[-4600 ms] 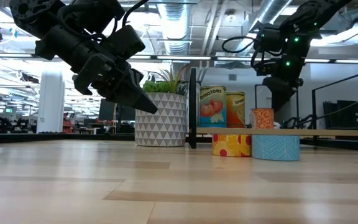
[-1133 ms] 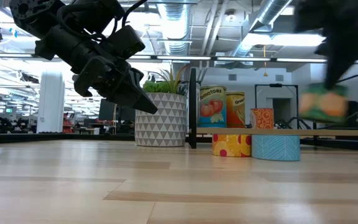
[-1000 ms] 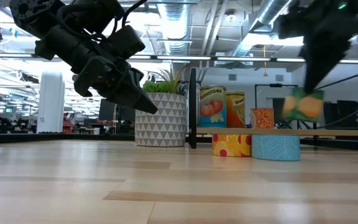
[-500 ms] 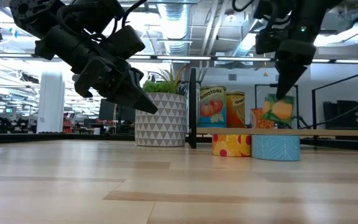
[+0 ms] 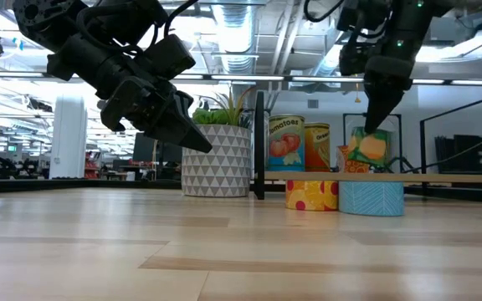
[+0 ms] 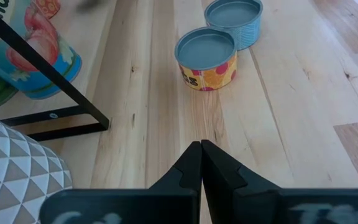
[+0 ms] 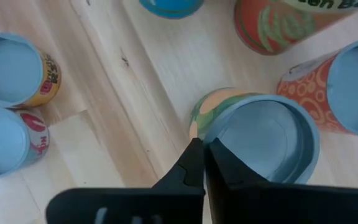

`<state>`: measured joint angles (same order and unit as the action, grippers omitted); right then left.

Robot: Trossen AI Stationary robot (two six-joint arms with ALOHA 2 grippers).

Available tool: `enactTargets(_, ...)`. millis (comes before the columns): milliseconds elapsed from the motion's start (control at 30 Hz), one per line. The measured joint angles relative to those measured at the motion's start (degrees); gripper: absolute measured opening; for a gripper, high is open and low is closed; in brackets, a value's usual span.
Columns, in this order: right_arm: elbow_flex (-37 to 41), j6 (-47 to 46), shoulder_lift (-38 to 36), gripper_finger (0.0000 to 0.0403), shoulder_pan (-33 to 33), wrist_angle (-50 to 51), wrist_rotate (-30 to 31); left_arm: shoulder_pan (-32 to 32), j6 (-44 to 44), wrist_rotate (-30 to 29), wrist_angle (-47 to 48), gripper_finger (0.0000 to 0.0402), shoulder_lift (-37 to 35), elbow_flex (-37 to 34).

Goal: Pick and place cans onto a shelf
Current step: Put the canned peaches on the shelf

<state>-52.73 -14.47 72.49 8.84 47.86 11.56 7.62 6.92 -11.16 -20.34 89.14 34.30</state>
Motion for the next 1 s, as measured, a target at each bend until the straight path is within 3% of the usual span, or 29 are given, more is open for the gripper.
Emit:
enactTargets(567, 0.13, 1.20, 6.06, 0.0034, 1.75, -2.11, -0.76, 0.00, -0.72, 0.02, 0.39, 0.0000, 0.00, 0.00)
enactTargets(1000, -2.27, 4.34, 6.62, 0.0070, 2.20, -0.85, -1.13, 0.00, -0.72, 0.02, 0.46, 0.0000, 0.00, 0.00)
